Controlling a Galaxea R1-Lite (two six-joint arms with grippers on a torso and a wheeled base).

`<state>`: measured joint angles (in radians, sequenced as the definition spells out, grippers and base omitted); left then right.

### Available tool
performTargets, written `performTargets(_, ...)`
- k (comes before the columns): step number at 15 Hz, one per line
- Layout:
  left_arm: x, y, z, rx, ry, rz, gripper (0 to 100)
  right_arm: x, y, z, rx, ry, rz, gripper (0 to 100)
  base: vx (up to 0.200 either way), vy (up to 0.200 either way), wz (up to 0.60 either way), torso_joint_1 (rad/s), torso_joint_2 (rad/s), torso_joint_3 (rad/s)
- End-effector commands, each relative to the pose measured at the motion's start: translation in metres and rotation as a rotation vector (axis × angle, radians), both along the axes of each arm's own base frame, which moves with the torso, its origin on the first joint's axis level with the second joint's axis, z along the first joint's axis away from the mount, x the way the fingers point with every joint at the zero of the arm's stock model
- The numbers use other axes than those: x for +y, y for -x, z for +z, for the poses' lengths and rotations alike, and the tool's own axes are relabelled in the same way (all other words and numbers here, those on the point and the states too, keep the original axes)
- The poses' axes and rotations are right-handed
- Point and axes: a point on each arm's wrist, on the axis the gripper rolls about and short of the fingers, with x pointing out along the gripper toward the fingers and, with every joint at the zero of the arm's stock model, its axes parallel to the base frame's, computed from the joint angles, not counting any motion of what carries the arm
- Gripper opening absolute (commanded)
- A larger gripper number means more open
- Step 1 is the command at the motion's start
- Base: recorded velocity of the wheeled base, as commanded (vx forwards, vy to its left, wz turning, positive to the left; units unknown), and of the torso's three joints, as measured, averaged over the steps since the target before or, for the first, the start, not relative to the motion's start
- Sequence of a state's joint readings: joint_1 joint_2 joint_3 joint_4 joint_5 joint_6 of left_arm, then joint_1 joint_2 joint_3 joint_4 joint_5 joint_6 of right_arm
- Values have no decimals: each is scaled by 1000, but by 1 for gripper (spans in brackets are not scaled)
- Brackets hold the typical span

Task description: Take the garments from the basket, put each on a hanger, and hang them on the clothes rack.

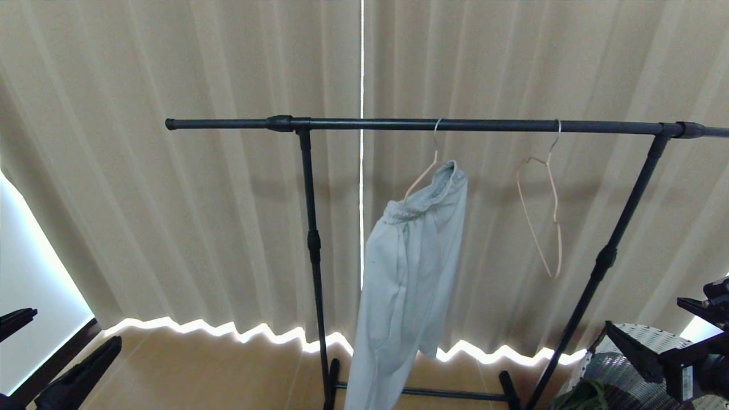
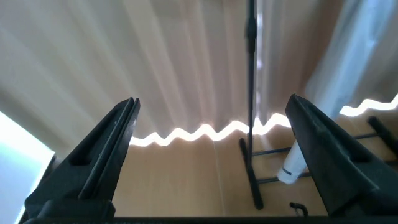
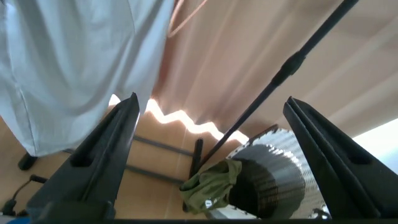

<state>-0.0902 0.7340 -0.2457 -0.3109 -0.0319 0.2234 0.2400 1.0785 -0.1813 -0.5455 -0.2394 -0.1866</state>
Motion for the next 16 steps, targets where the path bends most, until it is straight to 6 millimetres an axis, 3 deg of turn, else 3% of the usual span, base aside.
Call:
performTargets(1,0,3,1,-18,3,-11,100,0,0,-1,4,1,1,100,0,0,0,0,0,0)
performTargets(16,0,3,-3,-3,1,-13,100,-4,-1,1,-10,1,-40,100,0,-187,0,2,3,2)
